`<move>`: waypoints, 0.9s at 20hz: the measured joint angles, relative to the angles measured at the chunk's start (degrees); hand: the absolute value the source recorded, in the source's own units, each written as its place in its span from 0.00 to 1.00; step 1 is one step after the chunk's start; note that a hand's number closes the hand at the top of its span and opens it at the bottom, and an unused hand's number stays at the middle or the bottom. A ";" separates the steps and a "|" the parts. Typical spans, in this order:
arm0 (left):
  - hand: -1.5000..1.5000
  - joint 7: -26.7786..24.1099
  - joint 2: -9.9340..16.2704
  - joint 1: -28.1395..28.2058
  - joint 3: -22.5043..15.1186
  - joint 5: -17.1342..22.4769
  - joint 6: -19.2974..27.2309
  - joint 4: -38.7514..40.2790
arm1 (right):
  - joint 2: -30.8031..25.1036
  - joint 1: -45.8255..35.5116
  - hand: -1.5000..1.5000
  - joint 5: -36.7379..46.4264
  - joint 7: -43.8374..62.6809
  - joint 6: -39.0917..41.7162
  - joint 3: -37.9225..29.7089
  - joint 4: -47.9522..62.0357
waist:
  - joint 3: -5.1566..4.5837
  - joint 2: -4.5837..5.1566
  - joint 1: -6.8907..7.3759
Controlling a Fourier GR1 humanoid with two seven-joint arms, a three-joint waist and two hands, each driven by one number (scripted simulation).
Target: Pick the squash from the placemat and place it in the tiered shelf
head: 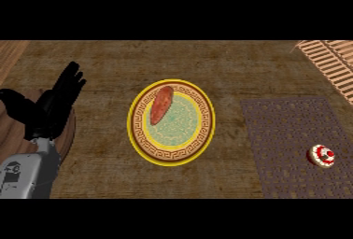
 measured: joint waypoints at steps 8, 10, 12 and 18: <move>0.50 0.07 -0.22 -0.43 0.00 -0.12 -0.24 0.25 | -6.26 -5.20 0.00 -3.27 -9.82 -1.86 -2.98 12.53 | 0.01 0.04 0.06; 0.50 -0.85 -0.23 0.11 0.26 -0.08 -0.46 0.83 | -8.88 -5.39 0.00 -4.49 -9.84 2.88 -3.36 15.13 | 0.01 0.03 -0.09; 0.50 -1.12 -0.54 0.48 0.04 -0.30 -0.35 0.87 | -11.59 -5.44 0.00 -5.89 -9.20 8.28 -4.04 17.92 | 0.01 0.00 -0.23; 0.50 -0.78 -1.05 1.02 -0.20 -0.75 0.40 -0.45 | -20.83 -2.73 0.00 -9.05 -9.83 19.33 -7.05 25.21 | 0.10 -0.01 -0.51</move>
